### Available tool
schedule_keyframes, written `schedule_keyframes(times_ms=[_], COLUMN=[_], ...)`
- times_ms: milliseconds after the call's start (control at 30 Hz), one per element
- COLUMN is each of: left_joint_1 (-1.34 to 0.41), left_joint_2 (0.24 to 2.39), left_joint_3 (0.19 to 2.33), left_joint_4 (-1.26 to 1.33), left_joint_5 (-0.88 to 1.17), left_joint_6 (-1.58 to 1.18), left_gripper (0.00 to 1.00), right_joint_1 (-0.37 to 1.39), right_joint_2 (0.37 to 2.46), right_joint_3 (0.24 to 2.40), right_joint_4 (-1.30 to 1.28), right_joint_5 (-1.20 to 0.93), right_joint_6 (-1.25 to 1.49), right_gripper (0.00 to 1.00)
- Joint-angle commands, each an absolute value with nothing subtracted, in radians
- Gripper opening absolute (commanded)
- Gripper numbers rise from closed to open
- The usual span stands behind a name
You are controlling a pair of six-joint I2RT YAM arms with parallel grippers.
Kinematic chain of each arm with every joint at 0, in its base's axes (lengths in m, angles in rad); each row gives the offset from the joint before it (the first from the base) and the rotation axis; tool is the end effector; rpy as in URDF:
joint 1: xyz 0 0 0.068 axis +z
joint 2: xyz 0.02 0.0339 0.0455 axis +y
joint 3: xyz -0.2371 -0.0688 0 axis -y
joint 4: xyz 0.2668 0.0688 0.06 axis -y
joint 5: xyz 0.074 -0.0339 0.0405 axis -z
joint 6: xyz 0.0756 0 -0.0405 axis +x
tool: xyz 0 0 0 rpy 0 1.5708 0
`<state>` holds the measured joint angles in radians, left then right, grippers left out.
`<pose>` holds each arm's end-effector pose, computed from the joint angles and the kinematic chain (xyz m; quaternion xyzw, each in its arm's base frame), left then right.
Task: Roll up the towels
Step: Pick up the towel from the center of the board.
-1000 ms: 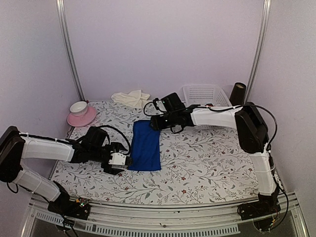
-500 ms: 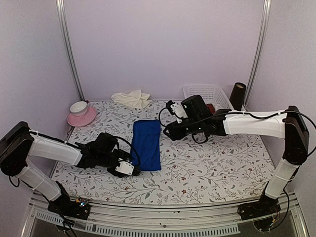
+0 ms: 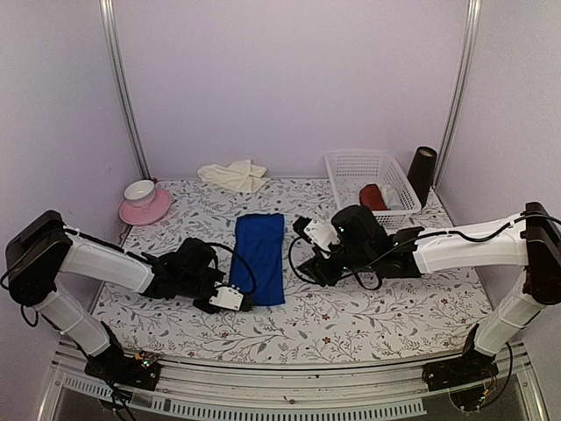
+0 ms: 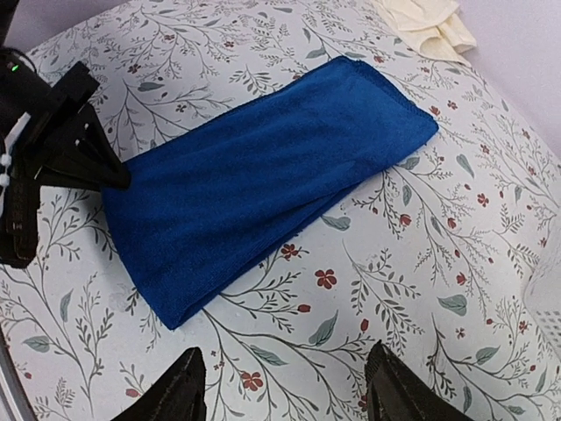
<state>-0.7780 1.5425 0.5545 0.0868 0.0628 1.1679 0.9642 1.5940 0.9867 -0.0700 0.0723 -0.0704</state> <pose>0.2125 -0.2160 0.0436 0.7861 0.5228 0.0345 0.3279 0.2298 0.3216 0.1539 -0.4321 0.7911 0.1572 0.4034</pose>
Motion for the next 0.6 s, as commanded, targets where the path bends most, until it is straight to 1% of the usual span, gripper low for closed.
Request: schedule_keyframes(times_ms=[0, 133, 233, 433, 567], left_joint_1=[-0.783, -0.762, -0.736, -0.665, -0.621], left_joint_2=[1.513, 1.508, 1.508, 1.522, 1.549], left_joint_3=[0.557, 0.600, 0.632, 0.700, 0.748], left_joint_4=[-0.048, -0.142, -0.197, -0.293, -0.367], left_joint_5=[0.139, 0.229, 0.301, 0.429, 0.505], left_joint_6=[1.126, 1.082, 1.054, 1.035, 1.037], left_gripper=[0.00, 0.00, 0.00, 0.00, 0.00], right_joint_1=[1.028, 1.092, 1.139, 1.235, 1.248], right_joint_2=[1.539, 1.545, 1.603, 1.784, 1.833], right_joint_3=[0.892, 0.823, 0.807, 0.873, 0.885], right_joint_4=[0.143, 0.289, 0.357, 0.357, 0.356], right_joint_5=[0.052, 0.035, 0.022, 0.104, 0.126], right_joint_6=[-0.270, -0.439, -0.566, -0.748, -0.787], right_gripper=[0.61, 0.59, 0.59, 0.59, 0.59])
